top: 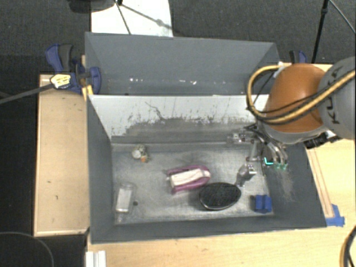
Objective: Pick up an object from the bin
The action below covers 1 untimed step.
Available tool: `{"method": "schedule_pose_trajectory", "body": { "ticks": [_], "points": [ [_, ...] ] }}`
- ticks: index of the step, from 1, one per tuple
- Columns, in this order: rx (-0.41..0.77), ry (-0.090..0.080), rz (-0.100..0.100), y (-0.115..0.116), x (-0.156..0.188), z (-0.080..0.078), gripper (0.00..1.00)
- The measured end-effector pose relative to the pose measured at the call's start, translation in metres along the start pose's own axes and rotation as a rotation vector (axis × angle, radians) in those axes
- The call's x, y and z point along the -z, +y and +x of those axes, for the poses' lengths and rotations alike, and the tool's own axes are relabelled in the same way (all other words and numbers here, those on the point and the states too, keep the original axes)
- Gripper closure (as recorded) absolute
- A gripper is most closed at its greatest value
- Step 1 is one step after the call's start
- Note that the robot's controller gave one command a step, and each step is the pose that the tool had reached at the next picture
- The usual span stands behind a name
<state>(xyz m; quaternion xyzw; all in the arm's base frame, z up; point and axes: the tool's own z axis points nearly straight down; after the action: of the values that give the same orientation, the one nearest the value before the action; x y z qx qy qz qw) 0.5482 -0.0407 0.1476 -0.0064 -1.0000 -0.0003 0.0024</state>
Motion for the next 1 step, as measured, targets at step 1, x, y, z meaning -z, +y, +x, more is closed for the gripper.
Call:
{"method": "schedule_pose_trajectory", "body": {
  "ticks": [1],
  "points": [
    [-0.006, -0.008, 0.000, 0.0469, -0.0595, 0.0448, 0.00]
  ]
}}
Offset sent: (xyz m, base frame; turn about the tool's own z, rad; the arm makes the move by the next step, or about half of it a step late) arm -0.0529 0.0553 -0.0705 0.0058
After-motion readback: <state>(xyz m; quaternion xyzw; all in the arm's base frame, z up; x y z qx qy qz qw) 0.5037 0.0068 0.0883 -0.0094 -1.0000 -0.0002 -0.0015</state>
